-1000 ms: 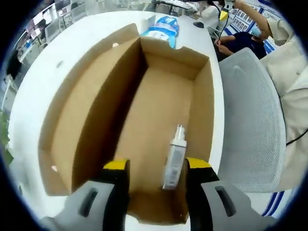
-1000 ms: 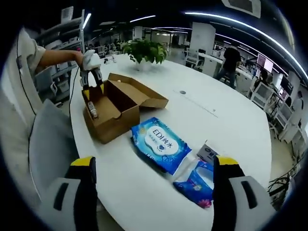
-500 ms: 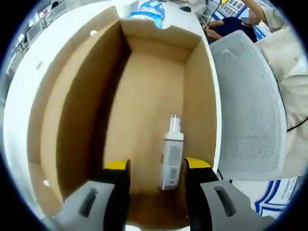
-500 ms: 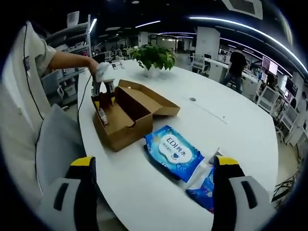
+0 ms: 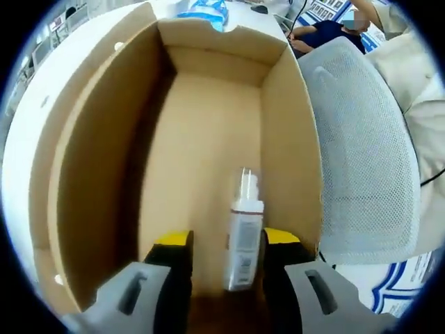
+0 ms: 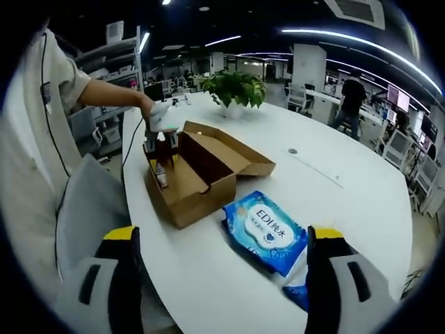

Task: Operate the shoe box by opening the lid, removing the specified soft item, and placing it in the target area until the item is outside and the box remains undamaged.

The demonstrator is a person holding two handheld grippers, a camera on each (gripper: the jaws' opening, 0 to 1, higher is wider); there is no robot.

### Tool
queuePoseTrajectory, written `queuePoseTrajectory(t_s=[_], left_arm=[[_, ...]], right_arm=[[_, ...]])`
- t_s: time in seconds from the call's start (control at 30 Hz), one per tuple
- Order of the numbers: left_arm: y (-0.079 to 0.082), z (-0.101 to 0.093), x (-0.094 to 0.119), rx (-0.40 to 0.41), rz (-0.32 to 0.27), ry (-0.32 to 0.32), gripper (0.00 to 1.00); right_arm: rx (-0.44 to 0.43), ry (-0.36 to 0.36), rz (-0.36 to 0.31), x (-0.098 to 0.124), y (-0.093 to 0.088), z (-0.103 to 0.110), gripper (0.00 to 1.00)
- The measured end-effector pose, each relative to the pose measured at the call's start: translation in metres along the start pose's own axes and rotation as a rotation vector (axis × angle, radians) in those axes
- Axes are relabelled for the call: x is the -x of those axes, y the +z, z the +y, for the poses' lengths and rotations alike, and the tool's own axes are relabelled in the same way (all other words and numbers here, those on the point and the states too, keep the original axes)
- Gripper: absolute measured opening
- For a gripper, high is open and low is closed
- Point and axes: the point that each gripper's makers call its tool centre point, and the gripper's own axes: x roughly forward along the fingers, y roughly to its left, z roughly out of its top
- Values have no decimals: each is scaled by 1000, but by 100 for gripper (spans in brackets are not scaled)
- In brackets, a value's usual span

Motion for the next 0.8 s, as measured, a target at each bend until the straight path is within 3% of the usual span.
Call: queuePoseTrajectory(t_s=[0.3,0.5,0.8], left_arm=[[1,-1,-10,-46,-18,22,25],[3,0,-10,-55,-26,24,24],[1,0,-9,3,7,20,22]], right_arm=[[11,10,-24,-5,3,9,90],[16,20,-36,-10,5,15,87],[21,21,-51,-12,6,19,84]])
